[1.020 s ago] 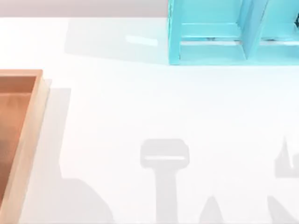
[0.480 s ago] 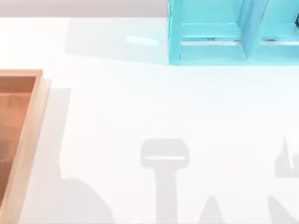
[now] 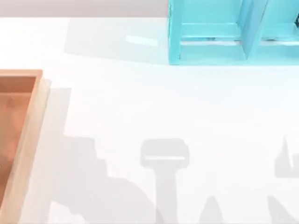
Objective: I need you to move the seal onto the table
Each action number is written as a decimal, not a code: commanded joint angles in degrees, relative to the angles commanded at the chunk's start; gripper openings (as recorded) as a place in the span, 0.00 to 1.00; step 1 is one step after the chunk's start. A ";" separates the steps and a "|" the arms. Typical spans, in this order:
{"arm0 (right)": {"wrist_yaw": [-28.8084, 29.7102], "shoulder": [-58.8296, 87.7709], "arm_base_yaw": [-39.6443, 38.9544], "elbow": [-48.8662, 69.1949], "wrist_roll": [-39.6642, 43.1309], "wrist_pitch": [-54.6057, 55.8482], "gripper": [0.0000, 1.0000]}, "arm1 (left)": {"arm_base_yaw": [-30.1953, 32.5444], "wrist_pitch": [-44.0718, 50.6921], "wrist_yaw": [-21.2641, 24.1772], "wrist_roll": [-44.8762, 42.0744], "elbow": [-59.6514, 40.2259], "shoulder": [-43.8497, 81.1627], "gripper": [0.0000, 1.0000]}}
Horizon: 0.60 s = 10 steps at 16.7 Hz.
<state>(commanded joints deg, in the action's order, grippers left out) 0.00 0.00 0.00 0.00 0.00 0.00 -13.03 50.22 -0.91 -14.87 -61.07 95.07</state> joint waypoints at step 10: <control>0.00 0.00 0.00 0.00 0.00 0.00 1.00 | 23.29 25.00 0.05 22.65 -16.80 -7.23 0.00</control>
<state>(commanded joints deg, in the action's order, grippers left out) 0.00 0.00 0.00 0.00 0.00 0.00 10.27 75.22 -0.86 7.77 -77.87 87.84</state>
